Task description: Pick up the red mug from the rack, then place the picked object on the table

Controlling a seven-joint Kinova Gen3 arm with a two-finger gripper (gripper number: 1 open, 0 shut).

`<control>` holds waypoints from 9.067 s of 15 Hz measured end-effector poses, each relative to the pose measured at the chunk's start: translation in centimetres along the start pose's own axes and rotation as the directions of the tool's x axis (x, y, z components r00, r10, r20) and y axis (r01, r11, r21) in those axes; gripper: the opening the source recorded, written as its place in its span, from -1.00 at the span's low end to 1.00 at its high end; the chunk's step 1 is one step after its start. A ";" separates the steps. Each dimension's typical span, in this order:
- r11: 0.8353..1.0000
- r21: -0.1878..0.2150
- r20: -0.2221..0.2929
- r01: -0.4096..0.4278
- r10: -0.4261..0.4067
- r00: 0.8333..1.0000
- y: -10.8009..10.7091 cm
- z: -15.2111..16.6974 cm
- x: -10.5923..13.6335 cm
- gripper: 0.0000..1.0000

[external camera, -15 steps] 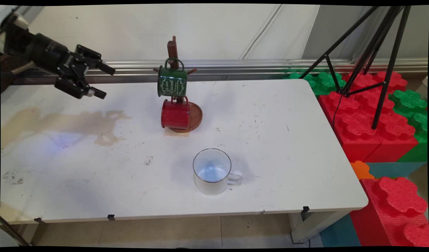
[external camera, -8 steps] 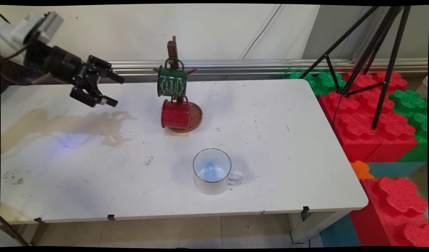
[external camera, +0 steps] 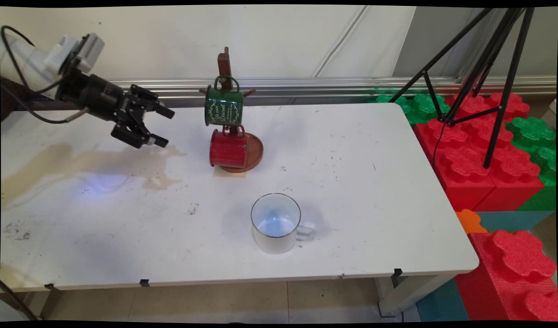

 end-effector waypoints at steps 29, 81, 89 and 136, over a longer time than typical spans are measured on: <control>0.992 0.000 -0.045 0.126 -0.126 0.991 0.5 9.5 -4.5 1.00; 0.864 -0.087 -0.205 0.497 -0.503 0.839 0.2 15.4 -6.1 1.00; 0.865 -0.117 -0.190 0.488 -0.502 0.844 0.7 15.4 -6.1 -1.00; 0.937 -0.223 -0.069 0.271 -0.292 0.954 5.9 3.4 -6.0 -1.00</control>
